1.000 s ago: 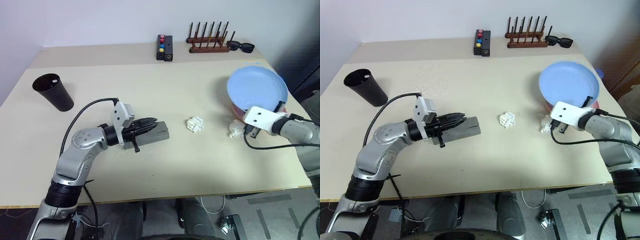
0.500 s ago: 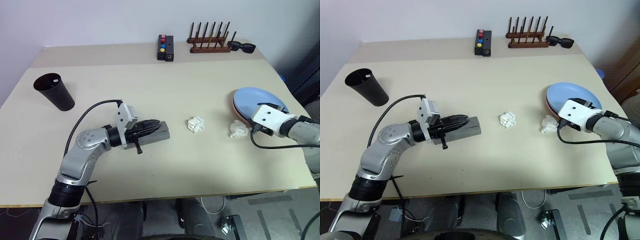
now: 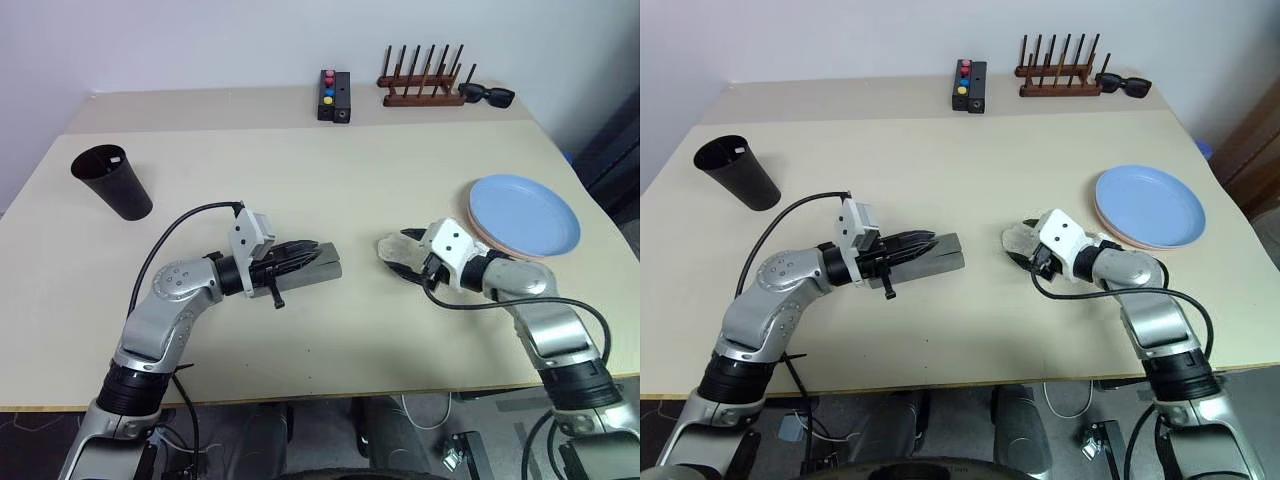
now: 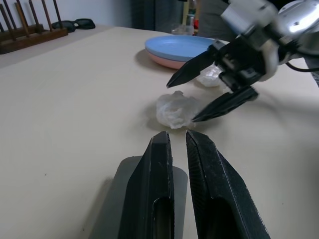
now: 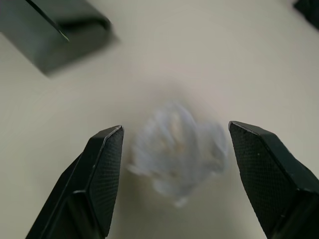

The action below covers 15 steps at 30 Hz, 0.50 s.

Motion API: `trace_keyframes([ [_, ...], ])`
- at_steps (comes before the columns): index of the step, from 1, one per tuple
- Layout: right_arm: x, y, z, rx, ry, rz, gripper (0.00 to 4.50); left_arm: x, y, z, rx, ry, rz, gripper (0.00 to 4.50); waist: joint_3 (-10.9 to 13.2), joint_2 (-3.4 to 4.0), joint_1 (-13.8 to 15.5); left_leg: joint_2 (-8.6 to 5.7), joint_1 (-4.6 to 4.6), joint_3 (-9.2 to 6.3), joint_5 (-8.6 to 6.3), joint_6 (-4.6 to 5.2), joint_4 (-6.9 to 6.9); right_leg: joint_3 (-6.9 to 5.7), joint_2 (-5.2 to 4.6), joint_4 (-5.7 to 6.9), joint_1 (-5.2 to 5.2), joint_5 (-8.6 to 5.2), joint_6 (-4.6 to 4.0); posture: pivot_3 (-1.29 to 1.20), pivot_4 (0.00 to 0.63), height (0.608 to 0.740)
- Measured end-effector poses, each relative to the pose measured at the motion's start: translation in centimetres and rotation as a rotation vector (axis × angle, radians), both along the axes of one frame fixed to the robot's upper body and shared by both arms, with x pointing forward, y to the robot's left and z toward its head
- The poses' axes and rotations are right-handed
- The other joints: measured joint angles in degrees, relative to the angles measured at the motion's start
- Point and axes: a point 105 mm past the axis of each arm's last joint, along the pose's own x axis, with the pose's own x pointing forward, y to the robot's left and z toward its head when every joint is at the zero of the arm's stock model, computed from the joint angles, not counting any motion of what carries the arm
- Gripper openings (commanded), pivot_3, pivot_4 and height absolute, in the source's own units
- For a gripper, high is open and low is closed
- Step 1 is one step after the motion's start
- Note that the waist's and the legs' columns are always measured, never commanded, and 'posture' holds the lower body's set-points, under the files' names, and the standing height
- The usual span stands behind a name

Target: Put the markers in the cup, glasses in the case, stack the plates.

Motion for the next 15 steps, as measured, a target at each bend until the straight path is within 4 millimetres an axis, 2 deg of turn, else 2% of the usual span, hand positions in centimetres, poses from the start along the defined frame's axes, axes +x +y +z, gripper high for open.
trace_keyframes([
  [3,0.3,-0.6,-0.7,-0.017,0.012,-0.028,2.10,0.0,0.0,0.0,0.000,0.001,0.005,0.47,0.00,0.00,-0.04,0.00,0.00,0.00,0.00,0.00,-0.01,0.00,0.00,-0.01,0.00,0.01,0.01,0.00,0.150,0.739],
  [7,0.3,-0.3,-0.6,-0.011,-0.003,-0.019,0.05,-0.1,0.2,-0.4,-0.002,0.012,0.019,0.47,0.00,0.00,-0.25,0.01,0.02,0.00,0.00,0.00,-0.03,0.00,0.01,0.00,0.00,0.00,0.01,0.00,0.150,0.739],
  [12,0.6,-0.5,0.3,0.005,-0.047,-0.040,0.05,-0.1,0.2,-0.4,-0.002,0.015,0.020,0.47,0.00,0.00,-0.14,0.01,0.00,0.00,0.00,0.00,-0.01,0.00,0.01,-0.01,0.00,0.00,0.01,0.00,0.150,0.739],
  [15,1.4,-1.8,2.4,0.004,-0.137,-0.118,0.05,-0.1,0.0,-0.4,-0.005,0.015,0.015,0.47,0.00,0.01,-0.08,0.00,-0.01,0.00,0.00,0.00,0.00,0.00,0.00,-0.02,0.00,0.00,0.01,0.00,0.150,0.739],
])
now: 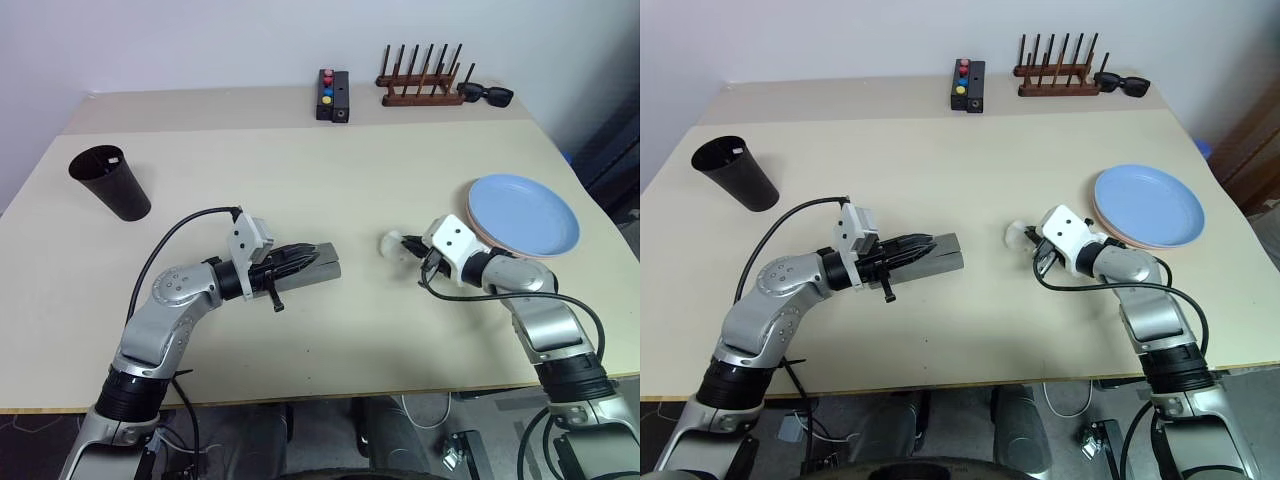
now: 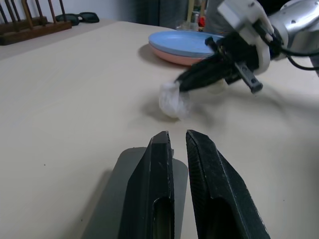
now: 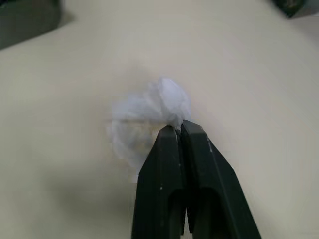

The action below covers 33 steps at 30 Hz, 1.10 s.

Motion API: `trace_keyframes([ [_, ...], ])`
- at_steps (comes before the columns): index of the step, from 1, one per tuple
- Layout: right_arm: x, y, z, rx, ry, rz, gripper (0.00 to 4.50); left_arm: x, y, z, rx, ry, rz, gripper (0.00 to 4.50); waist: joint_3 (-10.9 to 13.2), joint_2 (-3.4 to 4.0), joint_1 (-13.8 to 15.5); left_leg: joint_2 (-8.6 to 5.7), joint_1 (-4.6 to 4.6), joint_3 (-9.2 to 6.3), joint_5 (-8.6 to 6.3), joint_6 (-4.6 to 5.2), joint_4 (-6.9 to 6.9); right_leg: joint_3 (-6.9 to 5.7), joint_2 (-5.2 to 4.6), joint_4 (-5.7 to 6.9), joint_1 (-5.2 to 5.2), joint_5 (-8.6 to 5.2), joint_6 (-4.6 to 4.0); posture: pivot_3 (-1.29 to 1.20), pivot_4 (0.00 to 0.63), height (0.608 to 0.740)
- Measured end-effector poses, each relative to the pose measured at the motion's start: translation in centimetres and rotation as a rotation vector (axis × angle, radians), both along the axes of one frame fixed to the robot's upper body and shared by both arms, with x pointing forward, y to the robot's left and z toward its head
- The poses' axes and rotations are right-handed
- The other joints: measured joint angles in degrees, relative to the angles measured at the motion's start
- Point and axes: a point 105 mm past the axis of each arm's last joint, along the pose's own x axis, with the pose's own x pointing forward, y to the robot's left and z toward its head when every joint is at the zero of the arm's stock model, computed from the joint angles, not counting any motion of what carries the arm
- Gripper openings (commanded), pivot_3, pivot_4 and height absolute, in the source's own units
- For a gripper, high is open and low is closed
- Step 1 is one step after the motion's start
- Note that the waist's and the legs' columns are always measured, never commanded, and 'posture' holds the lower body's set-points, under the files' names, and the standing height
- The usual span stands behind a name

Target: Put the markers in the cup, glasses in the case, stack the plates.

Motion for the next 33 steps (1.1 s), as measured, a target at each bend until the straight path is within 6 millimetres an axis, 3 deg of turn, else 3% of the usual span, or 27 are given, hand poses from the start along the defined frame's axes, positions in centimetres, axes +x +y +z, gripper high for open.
trace_keyframes([
  [4,1.5,-6.0,4.9,-0.102,-0.181,-0.252,0.05,0.2,-0.6,0.2,-0.014,-0.002,-0.022,0.47,0.00,0.00,0.38,-0.03,-0.04,0.00,0.00,0.00,0.01,0.00,-0.02,-0.07,0.01,0.00,-0.01,0.00,0.150,0.739],
  [6,1.4,-9.0,5.9,-0.150,-0.215,-0.364,0.05,0.4,-0.7,0.3,-0.018,-0.007,-0.026,0.47,-0.01,-0.02,0.23,-0.02,-0.03,0.00,-0.01,0.01,-0.07,-0.01,-0.02,-0.16,0.05,0.00,-0.01,0.00,0.150,0.739],
  [9,1.2,-11.7,4.6,-0.203,-0.172,-0.460,0.05,0.5,-1.2,0.1,-0.023,-0.001,-0.041,0.47,-0.01,-0.02,-0.16,-0.02,-0.02,0.03,-0.03,0.05,-0.07,0.00,-0.02,-0.17,0.05,0.01,-0.01,0.00,0.150,0.739],
  [12,0.9,-13.4,2.8,-0.204,-0.106,-0.511,0.89,0.5,-1.7,0.0,-0.025,0.003,-0.056,0.47,-0.01,0.02,-0.32,-0.01,0.01,0.05,-0.03,0.06,-0.06,0.00,-0.02,-0.15,0.05,0.02,-0.01,0.00,0.150,0.739],
  [15,0.8,-13.7,2.3,-0.195,-0.087,-0.521,2.30,0.5,-1.7,0.1,-0.028,-0.007,-0.057,0.47,-0.01,0.03,-0.32,0.00,0.01,0.05,-0.03,0.06,-0.05,0.00,-0.01,-0.15,0.05,0.03,-0.01,0.00,0.150,0.739],
  [17,0.7,-13.8,2.5,-0.193,-0.094,-0.526,3.53,0.5,-1.8,0.1,-0.030,-0.007,-0.059,0.47,-0.01,0.02,-0.18,-0.01,0.00,0.05,-0.03,0.06,-0.04,0.00,-0.01,-0.16,0.06,0.03,-0.01,0.00,0.150,0.739],
  [18,0.7,-13.9,2.5,-0.194,-0.099,-0.531,3.86,0.5,-1.8,0.1,-0.031,-0.006,-0.062,0.47,-0.01,0.03,-0.14,-0.01,0.00,0.05,-0.03,0.06,-0.03,0.00,-0.02,-0.16,0.06,0.03,-0.01,0.00,0.150,0.739],
  [23,-0.8,-13.5,2.9,-0.166,-0.125,-0.505,3.86,0.6,-2.6,-0.2,-0.046,0.013,-0.099,0.47,-0.01,0.02,0.22,-0.02,-0.03,0.04,-0.03,0.06,0.01,0.00,-0.02,-0.19,0.10,0.03,0.01,0.00,0.150,0.739],
  [27,-3.3,-12.3,3.2,-0.085,-0.113,-0.424,3.86,0.7,-3.8,0.0,-0.052,0.007,-0.157,0.47,-0.01,0.03,0.19,-0.02,0.01,0.02,-0.03,0.06,0.01,0.00,-0.02,-0.23,0.18,0.04,0.04,0.00,0.150,0.739],
  [33,-7.2,-8.0,0.0,0.039,0.088,-0.220,3.86,0.3,-4.4,-0.1,-0.053,0.015,-0.217,0.47,-0.02,0.05,-0.17,0.02,0.08,0.02,-0.06,0.11,0.03,0.00,0.01,-0.23,0.23,-0.08,0.19,0.00,0.150,0.739],
])
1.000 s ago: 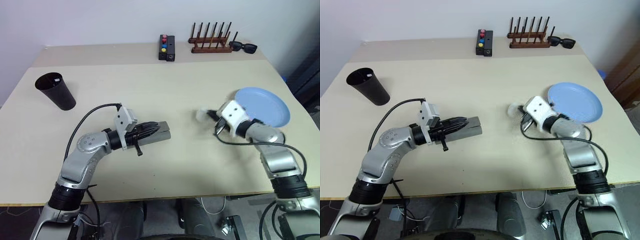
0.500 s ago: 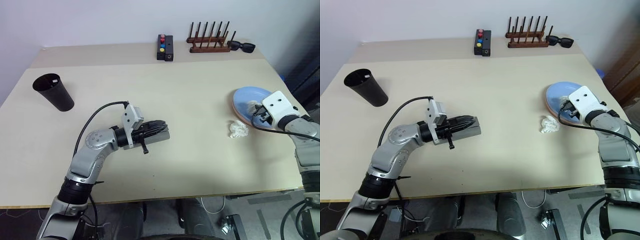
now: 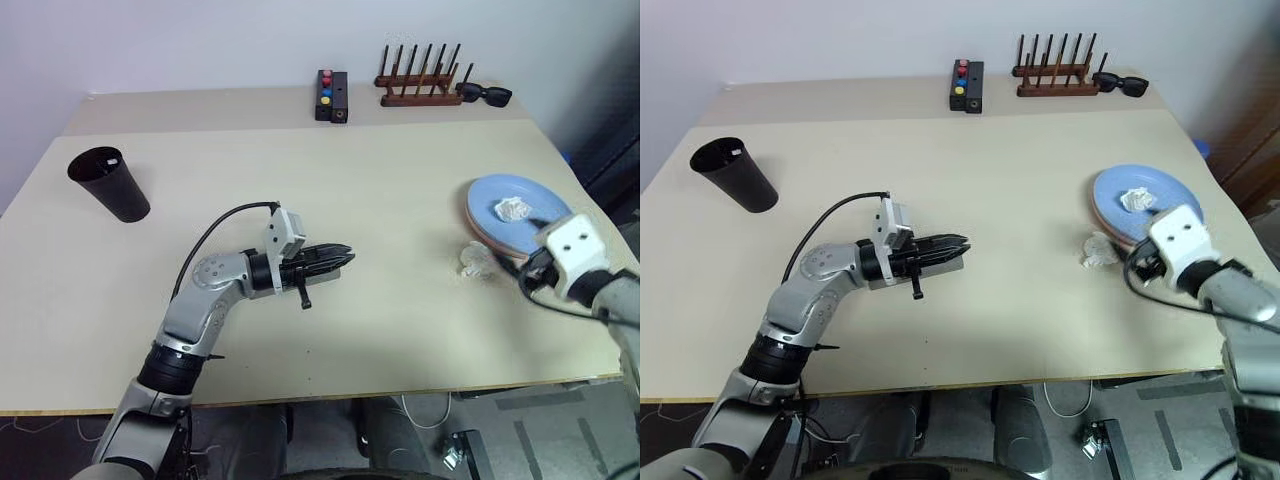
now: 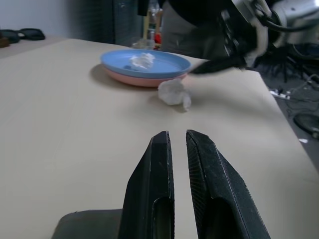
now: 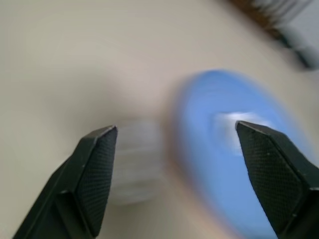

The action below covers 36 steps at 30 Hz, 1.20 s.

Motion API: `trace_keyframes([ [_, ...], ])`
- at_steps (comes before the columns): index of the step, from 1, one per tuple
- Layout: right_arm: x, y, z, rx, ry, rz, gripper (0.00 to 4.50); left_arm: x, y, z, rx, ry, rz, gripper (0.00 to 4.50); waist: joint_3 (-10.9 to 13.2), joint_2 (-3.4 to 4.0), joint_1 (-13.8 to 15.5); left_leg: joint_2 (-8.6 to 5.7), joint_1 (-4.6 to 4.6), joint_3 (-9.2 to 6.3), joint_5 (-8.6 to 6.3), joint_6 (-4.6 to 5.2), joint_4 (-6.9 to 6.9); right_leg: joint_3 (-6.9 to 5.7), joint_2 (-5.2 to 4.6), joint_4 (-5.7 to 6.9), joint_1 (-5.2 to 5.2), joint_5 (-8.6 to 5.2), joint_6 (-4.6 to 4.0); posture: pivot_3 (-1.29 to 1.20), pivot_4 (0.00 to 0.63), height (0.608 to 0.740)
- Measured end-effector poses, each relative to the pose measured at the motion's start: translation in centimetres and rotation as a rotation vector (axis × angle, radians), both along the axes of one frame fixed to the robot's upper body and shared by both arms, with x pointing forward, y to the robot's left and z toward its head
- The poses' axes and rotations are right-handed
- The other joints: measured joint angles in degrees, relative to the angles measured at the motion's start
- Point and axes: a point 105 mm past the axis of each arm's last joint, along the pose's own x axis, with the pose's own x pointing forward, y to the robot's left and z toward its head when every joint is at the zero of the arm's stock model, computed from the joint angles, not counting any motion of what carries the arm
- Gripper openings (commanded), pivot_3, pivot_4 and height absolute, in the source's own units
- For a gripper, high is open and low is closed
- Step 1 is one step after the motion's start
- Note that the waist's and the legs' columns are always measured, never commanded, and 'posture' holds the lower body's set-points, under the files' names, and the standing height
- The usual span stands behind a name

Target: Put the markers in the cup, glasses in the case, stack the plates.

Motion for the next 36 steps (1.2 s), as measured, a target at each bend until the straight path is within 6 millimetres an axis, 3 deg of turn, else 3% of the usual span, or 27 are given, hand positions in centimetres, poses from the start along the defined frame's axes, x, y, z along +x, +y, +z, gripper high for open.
trace_keyframes([
  [6,0.3,1.4,-2.7,-0.024,0.085,0.019,3.86,-0.3,0.1,-0.1,0.012,0.001,-0.031,0.47,0.00,-0.01,0.23,-0.01,0.00,0.00,0.00,0.00,0.02,-0.01,-0.02,-0.03,0.02,0.00,-0.02,0.00,0.150,0.739],
  [7,0.4,1.2,-3.3,-0.035,0.100,0.007,3.62,-0.3,0.1,-0.1,0.014,0.002,-0.030,0.47,0.00,-0.01,0.30,-0.01,-0.01,0.00,0.00,0.00,0.01,-0.01,-0.02,-0.06,0.02,0.00,-0.03,0.00,0.150,0.739],
  [9,1.2,1.0,-4.0,-0.035,0.102,-0.025,3.05,-0.2,0.3,-0.1,0.021,0.002,-0.025,0.47,0.00,-0.01,0.30,-0.01,-0.03,0.00,0.00,0.00,0.02,-0.02,-0.03,-0.07,0.02,0.03,-0.06,0.00,0.150,0.739],
  [15,2.1,0.8,-4.2,-0.069,0.077,-0.044,0.04,-0.2,0.6,-0.3,0.027,0.004,-0.001,0.47,0.00,0.00,0.30,-0.01,-0.03,-0.01,0.00,0.00,0.00,-0.02,-0.02,-0.07,0.02,0.03,-0.06,0.00,0.150,0.739],
  [21,2.1,1.5,-3.6,-0.057,0.054,0.001,0.04,-0.2,0.9,-0.5,0.033,0.009,0.014,0.47,0.00,0.00,0.29,-0.01,-0.03,-0.01,0.00,0.00,0.00,-0.02,-0.02,-0.07,0.02,0.02,-0.04,0.00,0.150,0.739],
  [27,3.3,3.4,2.5,0.012,-0.156,0.074,0.04,-0.2,0.8,-0.5,0.032,0.009,0.015,0.47,0.01,0.01,0.22,-0.01,-0.02,-0.01,0.00,0.00,0.01,-0.02,-0.02,-0.07,0.02,0.01,-0.01,0.00,0.150,0.739],
  [31,5.0,1.8,4.9,-0.026,-0.260,-0.030,0.04,-0.1,0.8,-0.5,0.031,0.007,0.019,0.47,0.01,0.00,0.44,-0.02,-0.06,-0.01,0.00,0.00,0.01,-0.03,-0.03,-0.12,0.02,0.08,-0.12,0.00,0.150,0.739],
  [34,6.0,-0.9,4.2,-0.073,-0.244,-0.153,0.04,0.0,0.9,-0.5,0.031,0.003,0.035,0.47,0.01,0.00,0.47,-0.03,-0.07,-0.01,0.00,0.00,0.00,-0.02,-0.04,-0.15,0.03,0.13,-0.21,0.00,0.150,0.739],
  [36,6.2,-2.4,3.0,-0.082,-0.207,-0.217,0.56,0.1,1.0,-0.5,0.032,0.001,0.048,0.47,0.01,0.01,0.34,-0.03,-0.06,-0.01,0.00,0.00,-0.03,-0.02,-0.03,-0.15,0.02,0.13,-0.21,0.00,0.150,0.739],
])
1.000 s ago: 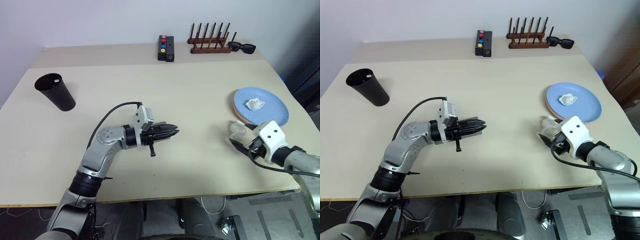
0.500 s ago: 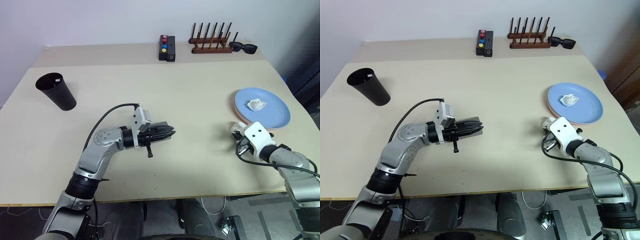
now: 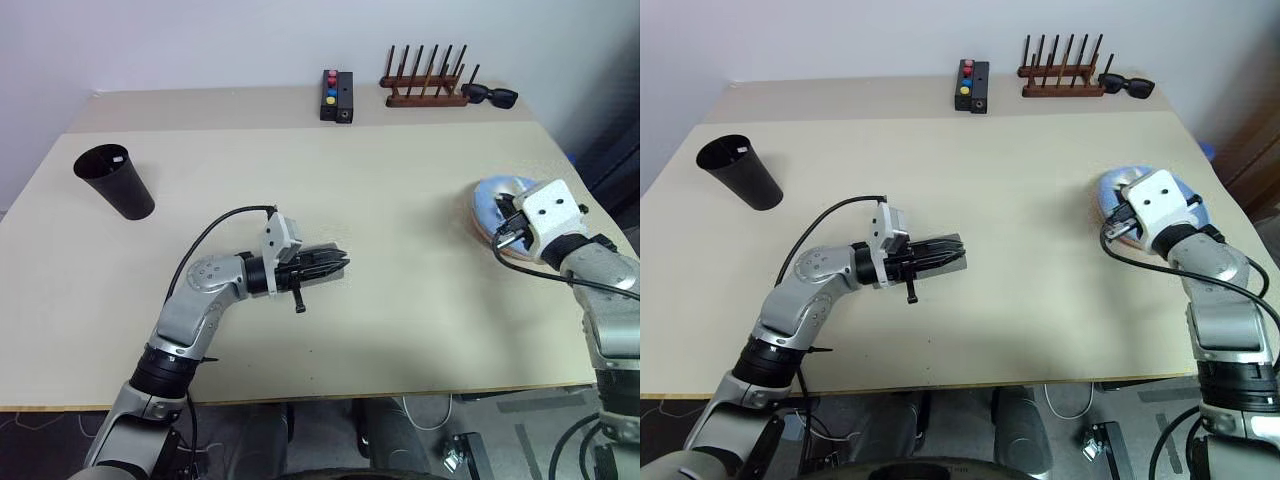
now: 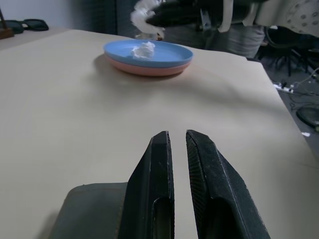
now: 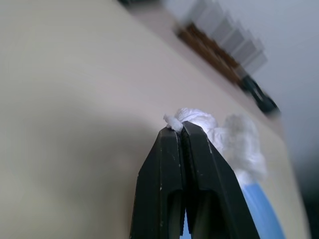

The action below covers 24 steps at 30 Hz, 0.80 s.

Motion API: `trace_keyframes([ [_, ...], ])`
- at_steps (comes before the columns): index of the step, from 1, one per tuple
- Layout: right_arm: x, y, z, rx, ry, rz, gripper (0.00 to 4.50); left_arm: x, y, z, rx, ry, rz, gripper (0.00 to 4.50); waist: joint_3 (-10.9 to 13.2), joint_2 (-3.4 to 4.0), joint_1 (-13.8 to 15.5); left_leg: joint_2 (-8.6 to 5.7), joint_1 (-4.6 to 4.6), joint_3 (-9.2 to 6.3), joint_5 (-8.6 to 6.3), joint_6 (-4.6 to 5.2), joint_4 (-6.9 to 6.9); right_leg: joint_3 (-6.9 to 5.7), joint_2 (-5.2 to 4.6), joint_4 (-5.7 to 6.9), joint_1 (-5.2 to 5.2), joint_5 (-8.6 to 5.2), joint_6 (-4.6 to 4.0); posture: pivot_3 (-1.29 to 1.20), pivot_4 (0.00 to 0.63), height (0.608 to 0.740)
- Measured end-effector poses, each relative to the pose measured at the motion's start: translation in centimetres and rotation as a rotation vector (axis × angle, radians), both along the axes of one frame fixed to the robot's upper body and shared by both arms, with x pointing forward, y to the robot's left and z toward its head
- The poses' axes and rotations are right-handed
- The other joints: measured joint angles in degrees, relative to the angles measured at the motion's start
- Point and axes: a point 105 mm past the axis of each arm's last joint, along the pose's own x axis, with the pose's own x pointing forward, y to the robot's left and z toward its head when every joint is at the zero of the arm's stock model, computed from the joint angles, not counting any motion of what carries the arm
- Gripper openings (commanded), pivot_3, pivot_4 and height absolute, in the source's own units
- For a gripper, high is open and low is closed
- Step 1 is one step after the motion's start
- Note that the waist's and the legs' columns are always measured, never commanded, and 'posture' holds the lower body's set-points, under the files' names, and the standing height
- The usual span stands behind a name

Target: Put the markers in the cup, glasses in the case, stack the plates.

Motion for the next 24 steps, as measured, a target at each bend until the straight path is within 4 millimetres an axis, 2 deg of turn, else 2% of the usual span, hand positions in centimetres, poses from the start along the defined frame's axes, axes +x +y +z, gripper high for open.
trace_keyframes([
  [1,0.1,-0.6,-0.5,-0.002,0.015,-0.027,0.85,0.1,0.2,0.0,0.002,-0.003,0.010,0.47,0.00,0.00,-0.04,0.00,0.01,0.00,0.00,0.00,-0.01,0.00,0.00,0.00,0.00,0.00,0.00,0.00,0.150,0.739],
  [6,0.4,-1.7,-1.1,-0.020,0.020,-0.075,3.30,0.7,1.6,0.1,0.025,-0.034,0.071,0.47,0.00,0.02,-0.51,0.02,0.06,0.01,0.00,0.00,-0.04,0.00,0.02,0.04,-0.01,0.00,0.00,0.00,0.150,0.739],
  [11,1.1,-0.3,0.6,-0.019,-0.054,-0.007,3.30,2.2,5.1,1.3,0.020,-0.093,0.224,0.47,0.01,0.02,-0.42,0.02,0.05,0.01,0.00,0.00,-0.04,0.00,0.01,0.03,-0.01,0.00,0.02,0.00,0.150,0.739],
  [15,1.1,2.9,1.3,0.084,-0.077,0.171,3.30,2.8,10.1,1.8,0.029,-0.121,0.430,0.47,0.01,0.02,-0.57,0.04,0.06,0.00,0.00,0.01,-0.09,0.00,0.02,0.02,-0.02,0.01,0.03,0.00,0.150,0.739],
  [18,0.4,5.8,1.2,0.142,-0.039,0.351,3.30,2.3,14.1,1.6,0.055,-0.123,0.580,0.47,0.02,0.04,-0.47,0.05,0.04,0.00,-0.01,0.01,-0.08,0.00,0.02,0.01,-0.02,0.00,0.03,0.00,0.150,0.739],
  [24,-0.3,7.5,0.2,0.207,0.050,0.491,3.30,0.6,19.1,0.4,0.109,-0.100,0.763,0.47,0.02,0.03,-0.11,0.04,0.02,0.00,-0.01,0.01,-0.03,-0.01,0.00,-0.01,-0.02,0.00,0.00,0.00,0.150,0.739],
])
